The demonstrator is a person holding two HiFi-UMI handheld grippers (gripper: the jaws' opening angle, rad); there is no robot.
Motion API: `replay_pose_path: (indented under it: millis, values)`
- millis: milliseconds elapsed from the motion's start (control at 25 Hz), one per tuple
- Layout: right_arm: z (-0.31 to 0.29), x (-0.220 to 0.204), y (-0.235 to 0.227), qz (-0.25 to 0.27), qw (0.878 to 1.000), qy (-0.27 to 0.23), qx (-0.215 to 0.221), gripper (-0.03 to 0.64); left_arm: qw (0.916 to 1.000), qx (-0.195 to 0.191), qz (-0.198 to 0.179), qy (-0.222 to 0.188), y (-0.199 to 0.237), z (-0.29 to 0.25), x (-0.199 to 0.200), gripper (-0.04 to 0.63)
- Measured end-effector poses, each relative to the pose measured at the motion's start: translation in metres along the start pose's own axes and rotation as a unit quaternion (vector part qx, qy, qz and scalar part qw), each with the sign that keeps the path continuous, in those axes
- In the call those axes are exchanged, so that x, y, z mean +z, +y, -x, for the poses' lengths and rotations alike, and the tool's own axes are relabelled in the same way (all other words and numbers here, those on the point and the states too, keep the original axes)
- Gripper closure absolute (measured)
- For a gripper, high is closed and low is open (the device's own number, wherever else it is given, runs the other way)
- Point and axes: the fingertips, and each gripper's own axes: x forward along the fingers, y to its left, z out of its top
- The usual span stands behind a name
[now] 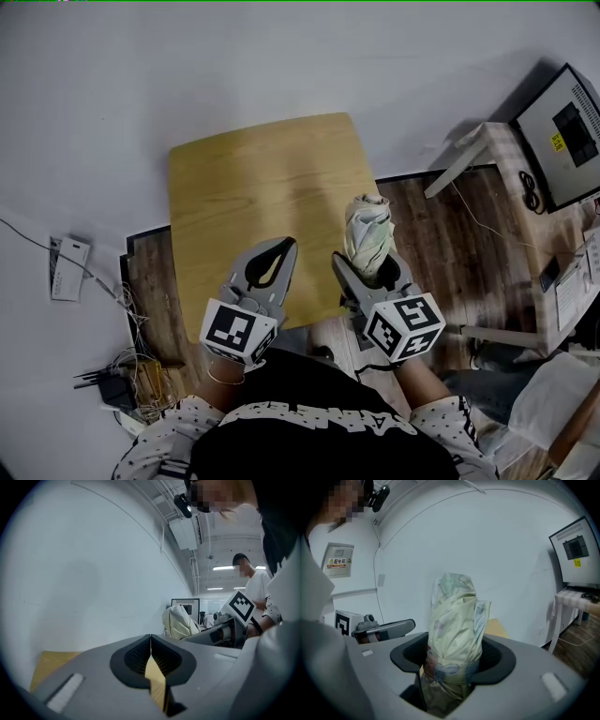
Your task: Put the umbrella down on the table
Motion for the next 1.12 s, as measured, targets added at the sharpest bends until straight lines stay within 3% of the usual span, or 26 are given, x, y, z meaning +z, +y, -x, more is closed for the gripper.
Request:
replay_pose_path:
  millis: [1120]
  values:
    - [-0.089, -0.044, -0.028, 0.006, 0.996, 0.086, -0.021, 0.308, 0.9991, 0.015, 0.022, 0.033, 0.067, -0.027, -0.035, 0.591]
